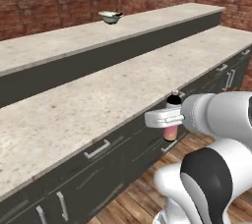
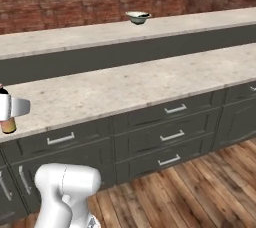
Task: Open the fridge, grab two sodas, and place both sodas inside the bowl with ice on the dining counter.
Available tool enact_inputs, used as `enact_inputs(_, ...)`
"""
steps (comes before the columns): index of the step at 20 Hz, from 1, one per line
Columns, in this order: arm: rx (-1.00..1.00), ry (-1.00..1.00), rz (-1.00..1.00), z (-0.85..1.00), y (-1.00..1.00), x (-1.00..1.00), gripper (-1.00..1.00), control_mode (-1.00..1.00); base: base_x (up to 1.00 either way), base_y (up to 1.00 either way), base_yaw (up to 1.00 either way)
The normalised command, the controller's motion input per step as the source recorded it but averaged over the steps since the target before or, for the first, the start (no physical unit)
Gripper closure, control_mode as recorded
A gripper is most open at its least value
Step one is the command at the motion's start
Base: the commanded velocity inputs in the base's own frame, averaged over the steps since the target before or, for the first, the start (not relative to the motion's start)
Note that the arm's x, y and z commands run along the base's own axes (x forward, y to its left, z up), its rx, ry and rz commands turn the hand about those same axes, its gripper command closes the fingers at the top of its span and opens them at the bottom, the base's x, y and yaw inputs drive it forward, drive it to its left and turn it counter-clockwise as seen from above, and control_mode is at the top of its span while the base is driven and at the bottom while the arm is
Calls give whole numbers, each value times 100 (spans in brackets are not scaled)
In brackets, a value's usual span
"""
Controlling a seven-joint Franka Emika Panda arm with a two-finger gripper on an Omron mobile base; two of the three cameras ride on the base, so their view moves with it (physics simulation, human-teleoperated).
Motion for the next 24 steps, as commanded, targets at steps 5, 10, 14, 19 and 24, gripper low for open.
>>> enact_inputs(5, 0, 0, 0, 0, 0, 0, 100, 100, -11, 100, 1)
enact_inputs(10, 0, 0, 0, 0, 0, 0, 100, 100, -21, 100, 2)
enact_inputs(14, 0, 0, 0, 0, 0, 0, 100, 100, -24, 100, 2)
enact_inputs(19, 0, 0, 0, 0, 0, 0, 100, 100, -26, 100, 3)
enact_inputs(24, 0, 0, 0, 0, 0, 0, 100, 100, -26, 100, 3)
